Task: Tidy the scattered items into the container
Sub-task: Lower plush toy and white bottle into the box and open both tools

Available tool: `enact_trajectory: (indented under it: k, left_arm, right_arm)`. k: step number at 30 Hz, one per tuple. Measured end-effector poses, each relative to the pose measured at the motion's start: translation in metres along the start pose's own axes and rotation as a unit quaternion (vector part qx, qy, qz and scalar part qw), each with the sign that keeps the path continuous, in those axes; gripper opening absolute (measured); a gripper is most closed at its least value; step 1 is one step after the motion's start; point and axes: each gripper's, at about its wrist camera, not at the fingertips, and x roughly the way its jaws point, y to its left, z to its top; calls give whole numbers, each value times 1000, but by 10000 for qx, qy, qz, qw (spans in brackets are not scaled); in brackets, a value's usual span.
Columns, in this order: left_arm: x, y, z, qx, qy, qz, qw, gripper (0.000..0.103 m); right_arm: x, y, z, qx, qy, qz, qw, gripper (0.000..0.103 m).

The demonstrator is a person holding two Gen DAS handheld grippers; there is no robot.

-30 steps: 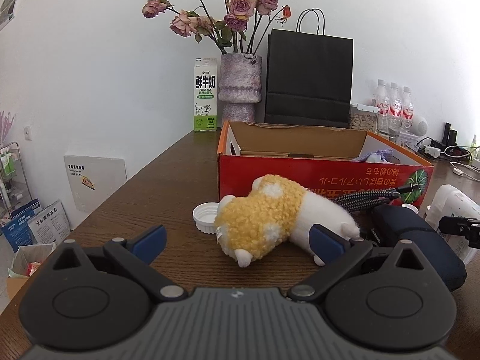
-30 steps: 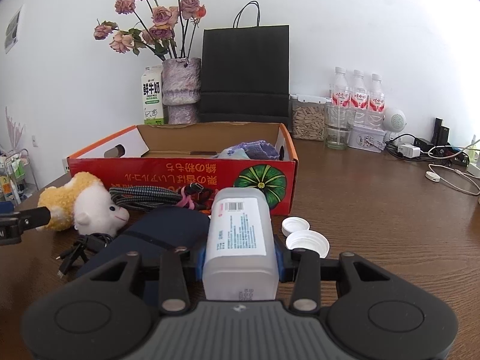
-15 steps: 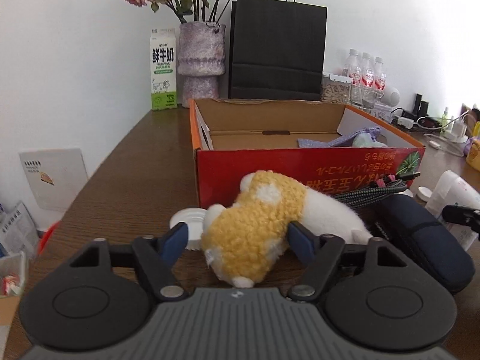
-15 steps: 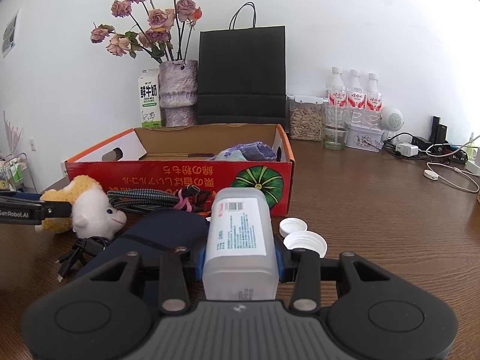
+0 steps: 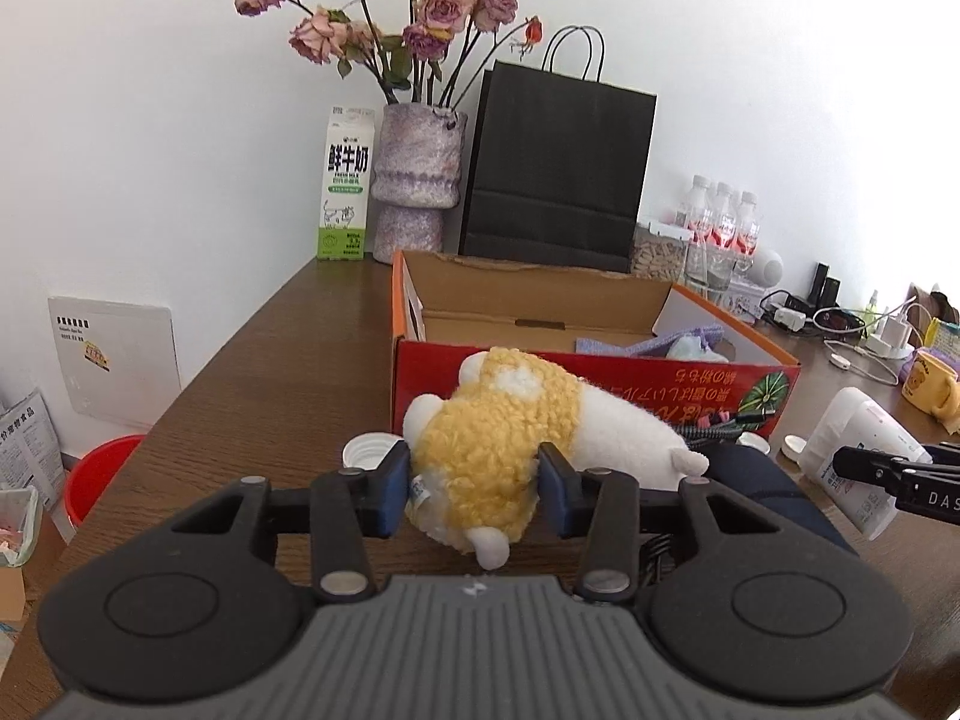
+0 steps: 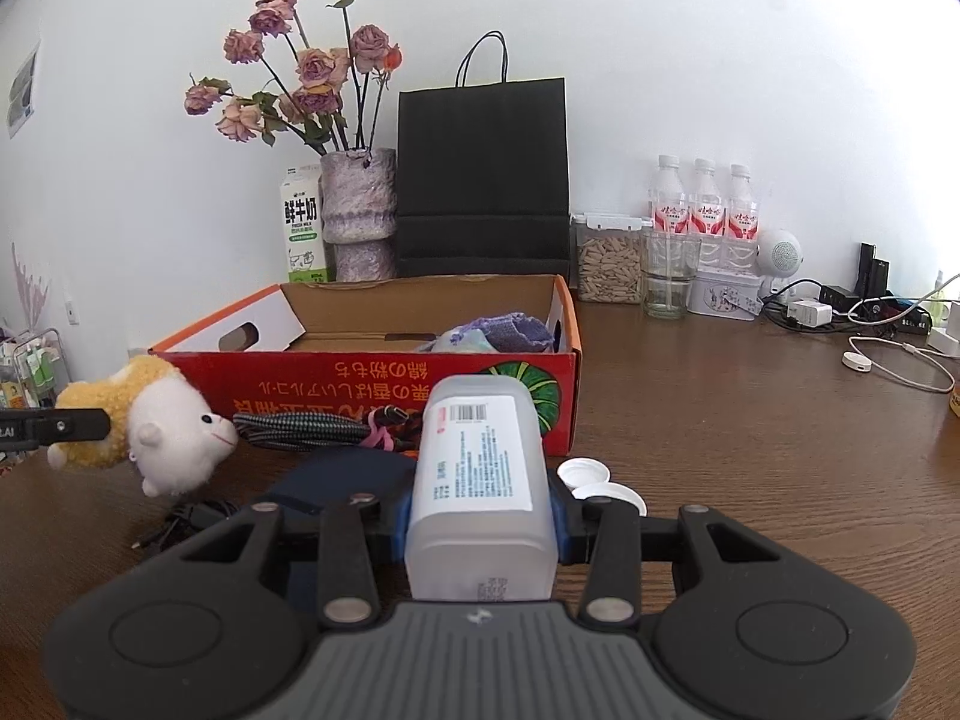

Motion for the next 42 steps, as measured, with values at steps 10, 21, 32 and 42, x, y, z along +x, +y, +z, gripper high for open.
enact_trajectory:
  k: [10, 21, 32, 42]
  left_arm:
    - [-6, -20, 52, -190, -845, 120, 9962, 44]
    - [96, -36, 106, -714, -913, 697, 9908, 44]
    - [166, -24, 89, -625, 33, 1106, 9919, 44]
    - [152, -37, 83, -362, -320, 1387, 9892, 66]
  right_arm:
    - [5, 12, 58, -51, -696, 236, 9973, 40]
    - [103, 43, 130, 193, -880, 532, 9945, 40]
    - [171, 52, 103, 201, -89, 514, 9984, 39]
    - [162, 52, 97, 105, -47, 476, 9988, 70]
